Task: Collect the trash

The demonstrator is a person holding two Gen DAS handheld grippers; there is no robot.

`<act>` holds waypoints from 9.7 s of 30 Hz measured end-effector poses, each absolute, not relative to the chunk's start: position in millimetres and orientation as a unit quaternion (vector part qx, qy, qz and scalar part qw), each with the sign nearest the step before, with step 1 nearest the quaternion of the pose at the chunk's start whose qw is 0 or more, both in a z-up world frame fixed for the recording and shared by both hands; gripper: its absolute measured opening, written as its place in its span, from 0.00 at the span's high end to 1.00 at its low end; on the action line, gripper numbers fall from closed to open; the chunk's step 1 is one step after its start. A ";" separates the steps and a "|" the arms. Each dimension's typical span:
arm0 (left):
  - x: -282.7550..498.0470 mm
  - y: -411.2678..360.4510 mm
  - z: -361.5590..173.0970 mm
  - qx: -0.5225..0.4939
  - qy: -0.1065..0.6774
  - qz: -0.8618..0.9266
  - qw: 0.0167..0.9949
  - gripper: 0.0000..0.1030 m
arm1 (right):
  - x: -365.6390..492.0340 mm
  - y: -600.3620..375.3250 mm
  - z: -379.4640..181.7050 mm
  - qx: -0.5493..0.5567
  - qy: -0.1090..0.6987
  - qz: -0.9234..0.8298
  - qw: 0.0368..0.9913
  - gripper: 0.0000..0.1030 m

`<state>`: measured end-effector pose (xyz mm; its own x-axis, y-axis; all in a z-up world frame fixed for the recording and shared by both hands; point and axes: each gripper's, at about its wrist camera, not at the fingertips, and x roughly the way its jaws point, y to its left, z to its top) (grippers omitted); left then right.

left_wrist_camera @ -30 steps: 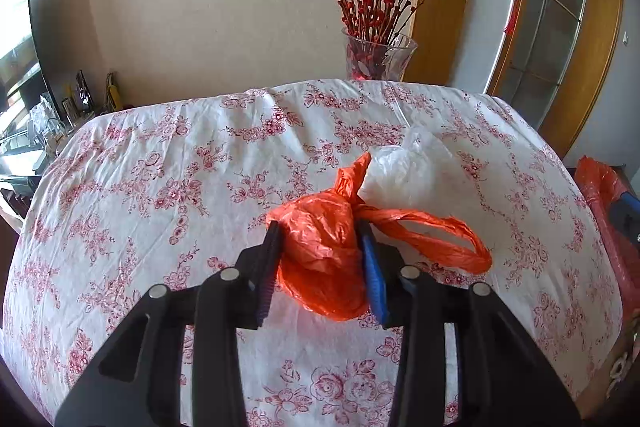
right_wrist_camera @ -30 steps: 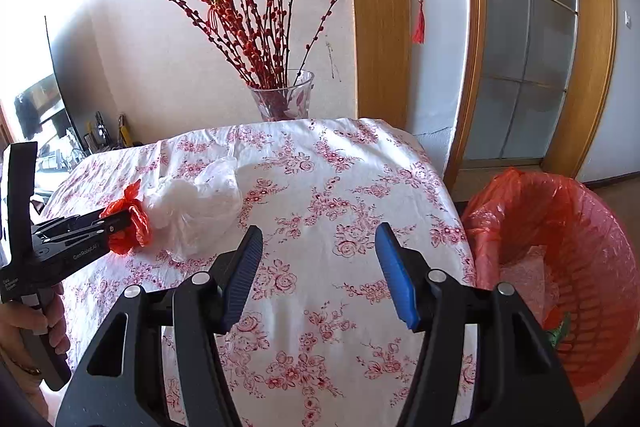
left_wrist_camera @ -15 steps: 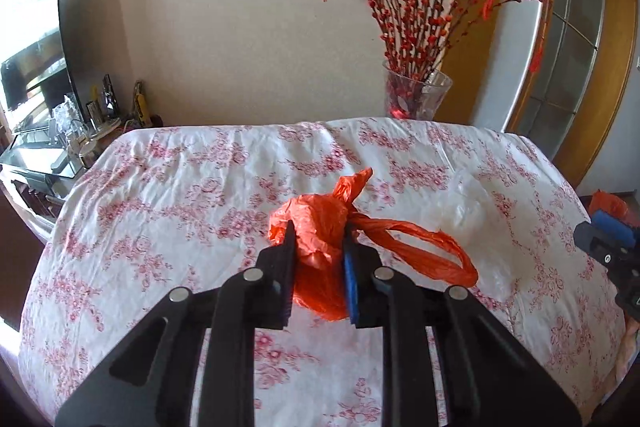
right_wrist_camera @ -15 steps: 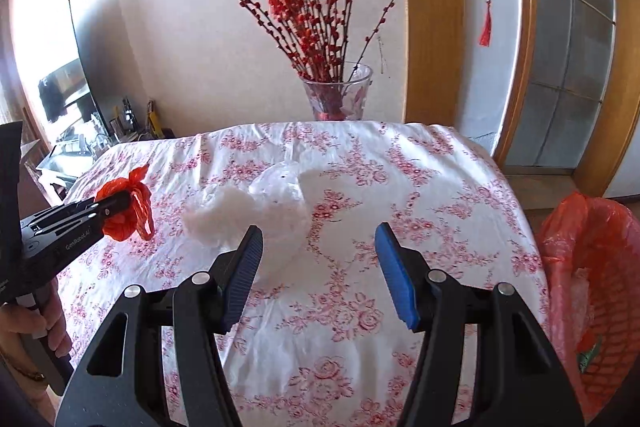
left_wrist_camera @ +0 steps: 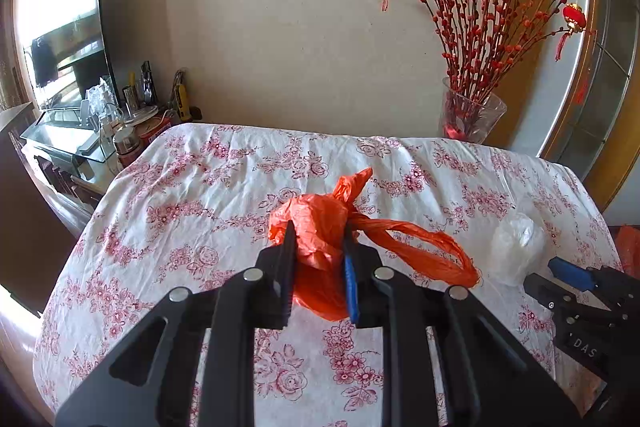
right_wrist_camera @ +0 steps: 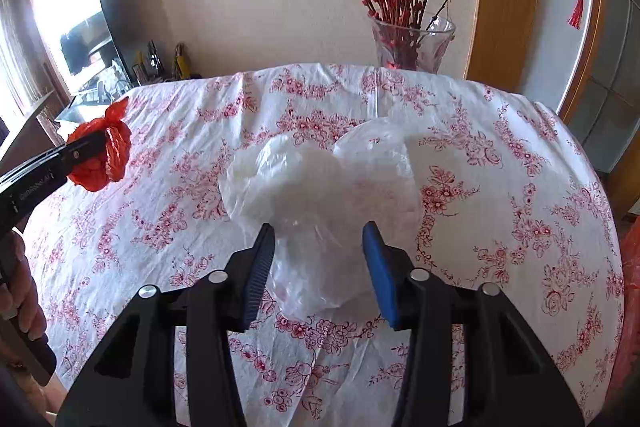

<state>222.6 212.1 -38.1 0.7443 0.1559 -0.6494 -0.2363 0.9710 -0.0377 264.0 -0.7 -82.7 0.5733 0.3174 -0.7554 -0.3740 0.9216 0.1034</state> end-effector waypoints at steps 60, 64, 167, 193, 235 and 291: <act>196.8 -52.2 9.5 -0.024 0.307 -0.153 0.939 0.80 | 133.9 -272.5 -3.5 0.080 0.300 -0.054 0.949 0.96; 191.6 -77.8 13.0 -0.021 0.307 -0.181 0.934 0.80 | 122.9 -297.3 2.3 0.096 0.289 -0.079 0.949 0.96; -7.2 -13.9 16.6 0.007 0.191 -0.018 0.981 0.04 | -39.1 -236.1 -2.3 0.018 0.240 -0.172 0.955 0.02; -9.2 -13.6 18.7 0.004 0.187 -0.017 0.982 0.04 | -40.3 -233.5 1.9 0.016 0.238 -0.169 0.956 0.02; -6.0 -13.4 14.0 0.000 0.196 -0.019 0.981 0.04 | -38.3 -234.2 4.1 0.015 0.238 -0.170 0.956 0.02; 0.0 -15.9 7.0 0.004 0.211 -0.024 0.977 0.04 | -37.8 -236.1 -5.9 0.015 0.245 -0.167 0.955 0.02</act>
<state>0.0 -15.9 7.0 0.9096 -0.0450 -0.4131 0.0480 0.9988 -0.0031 -37.8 -236.1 -5.9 0.8240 -0.3115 -0.4732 0.3258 0.9439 -0.0541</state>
